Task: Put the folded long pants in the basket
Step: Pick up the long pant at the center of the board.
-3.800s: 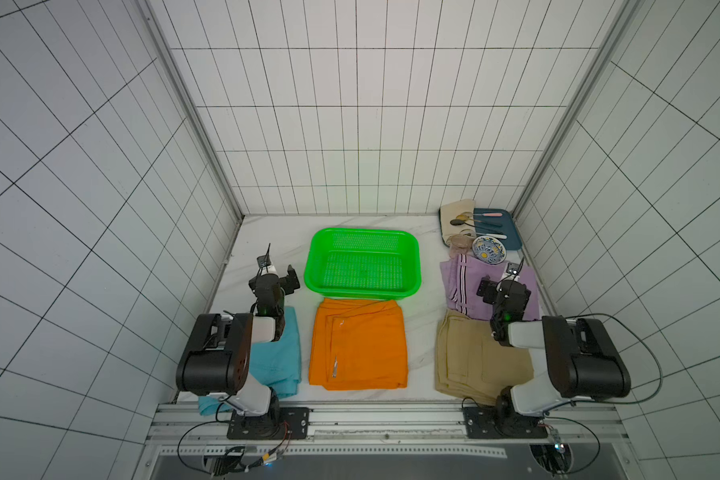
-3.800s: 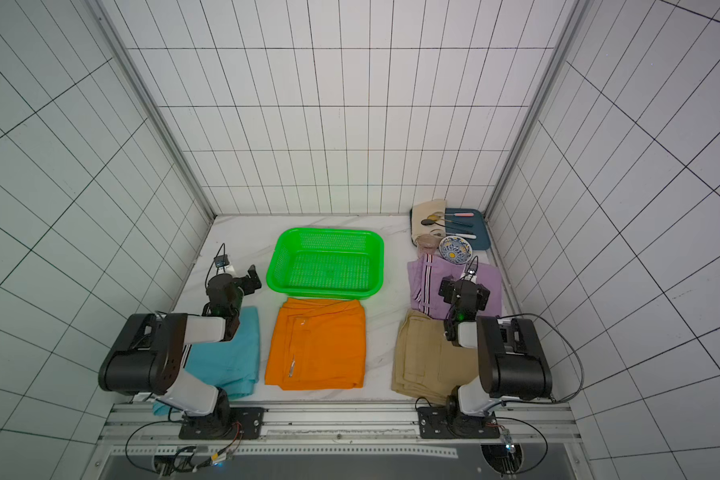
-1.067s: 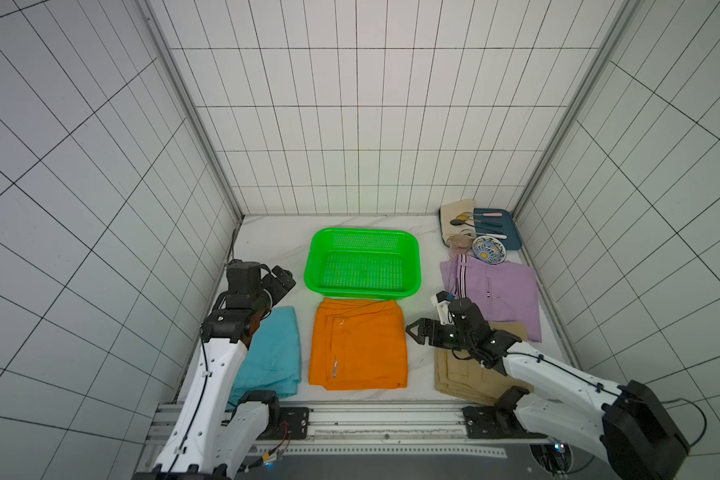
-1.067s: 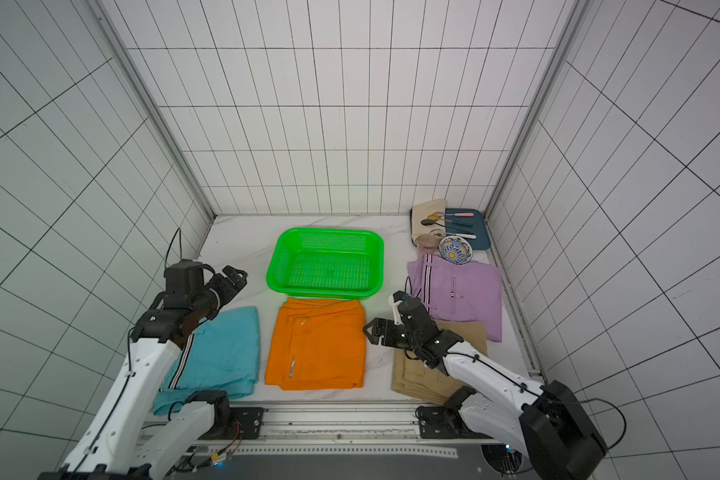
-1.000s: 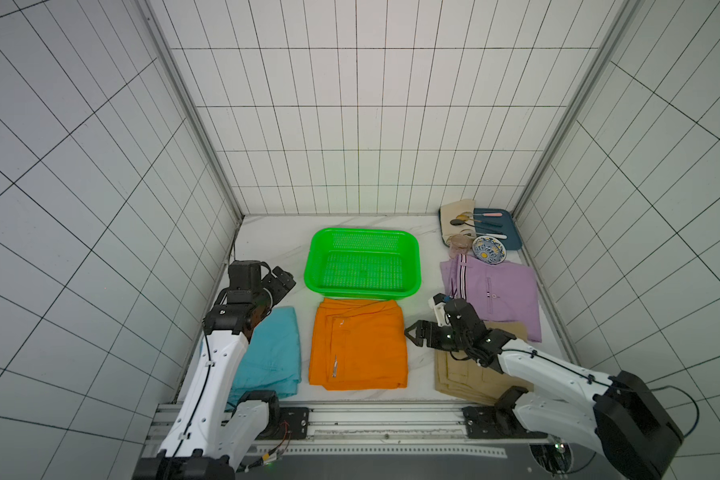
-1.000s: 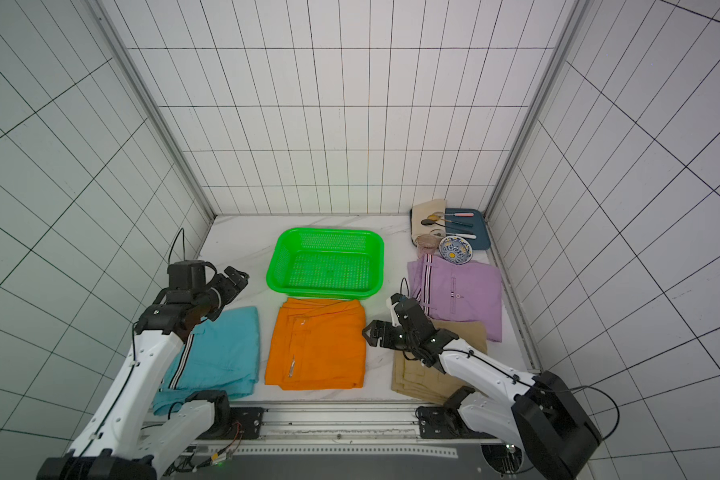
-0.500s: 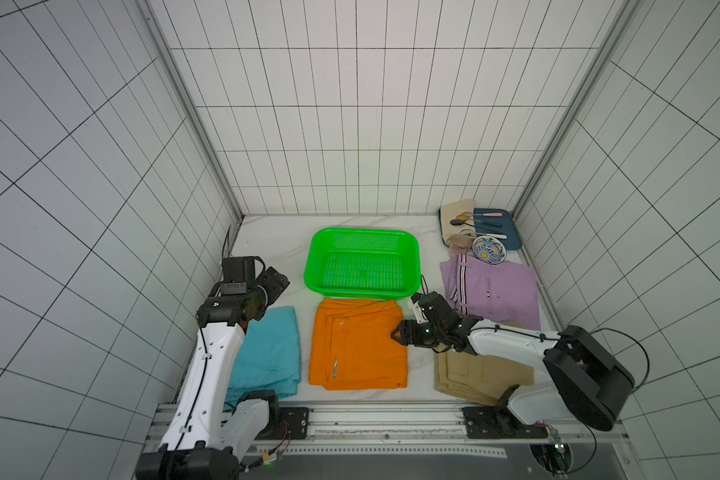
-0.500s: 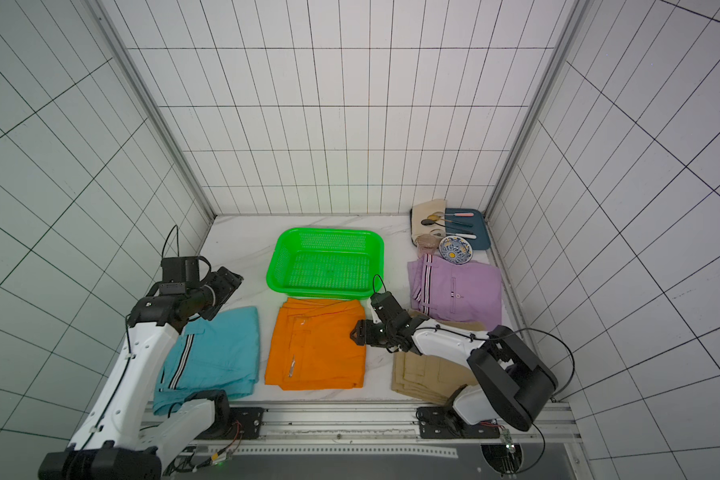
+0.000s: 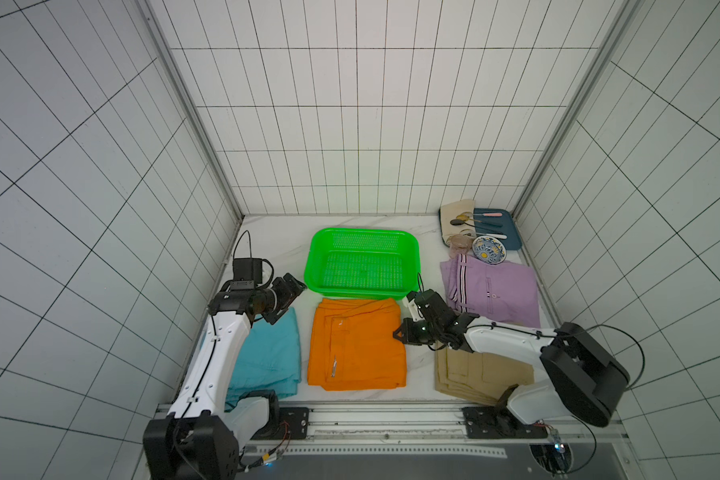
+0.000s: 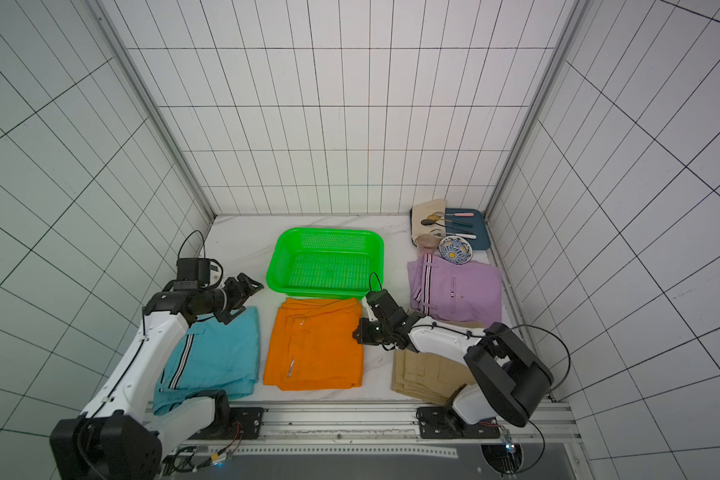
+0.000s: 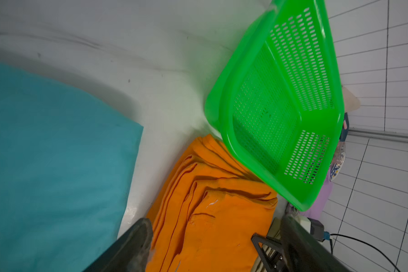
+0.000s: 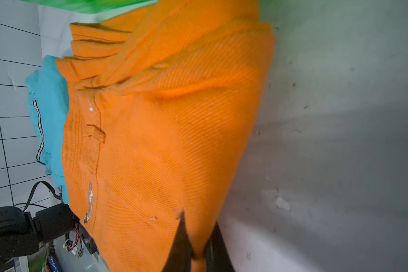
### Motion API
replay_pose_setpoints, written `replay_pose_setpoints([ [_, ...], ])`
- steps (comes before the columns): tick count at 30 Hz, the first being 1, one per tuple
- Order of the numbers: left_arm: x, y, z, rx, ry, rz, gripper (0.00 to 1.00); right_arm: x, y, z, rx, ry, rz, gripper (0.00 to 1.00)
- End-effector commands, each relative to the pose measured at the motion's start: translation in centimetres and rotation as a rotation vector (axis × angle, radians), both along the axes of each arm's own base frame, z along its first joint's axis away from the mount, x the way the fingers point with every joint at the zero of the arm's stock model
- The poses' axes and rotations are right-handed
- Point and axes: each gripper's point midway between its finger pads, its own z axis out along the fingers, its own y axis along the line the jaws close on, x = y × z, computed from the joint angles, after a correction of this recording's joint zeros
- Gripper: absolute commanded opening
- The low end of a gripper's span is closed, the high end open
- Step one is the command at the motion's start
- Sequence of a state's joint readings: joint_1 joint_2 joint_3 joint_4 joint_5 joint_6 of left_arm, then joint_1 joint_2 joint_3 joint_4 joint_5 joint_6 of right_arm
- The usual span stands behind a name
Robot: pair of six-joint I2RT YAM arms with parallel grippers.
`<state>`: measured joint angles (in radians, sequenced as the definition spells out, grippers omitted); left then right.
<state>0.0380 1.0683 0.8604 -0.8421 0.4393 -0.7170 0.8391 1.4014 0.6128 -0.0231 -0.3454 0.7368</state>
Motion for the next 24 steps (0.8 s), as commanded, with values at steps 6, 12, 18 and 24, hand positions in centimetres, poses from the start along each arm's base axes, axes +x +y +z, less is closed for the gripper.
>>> replay_pose_setpoints([
  [6,-5.3,-5.7,-4.1,0.091,0.011,-0.139,0.89,0.5,-5.5,-0.4,-0.096,-0.033,-0.134,0.0],
  [12,-4.8,-6.9,-8.1,0.07,0.028,-0.157,0.9,0.4,-5.2,-1.6,-0.096,0.047,-0.125,0.0],
  [18,-4.1,-9.7,-11.3,-0.015,0.063,-0.228,0.89,0.5,-5.2,-1.5,-0.086,0.046,-0.13,0.0],
  [24,-4.6,-9.8,-12.2,0.019,0.074,-0.218,0.82,0.7,-5.2,-1.3,-0.085,0.037,-0.135,0.0],
])
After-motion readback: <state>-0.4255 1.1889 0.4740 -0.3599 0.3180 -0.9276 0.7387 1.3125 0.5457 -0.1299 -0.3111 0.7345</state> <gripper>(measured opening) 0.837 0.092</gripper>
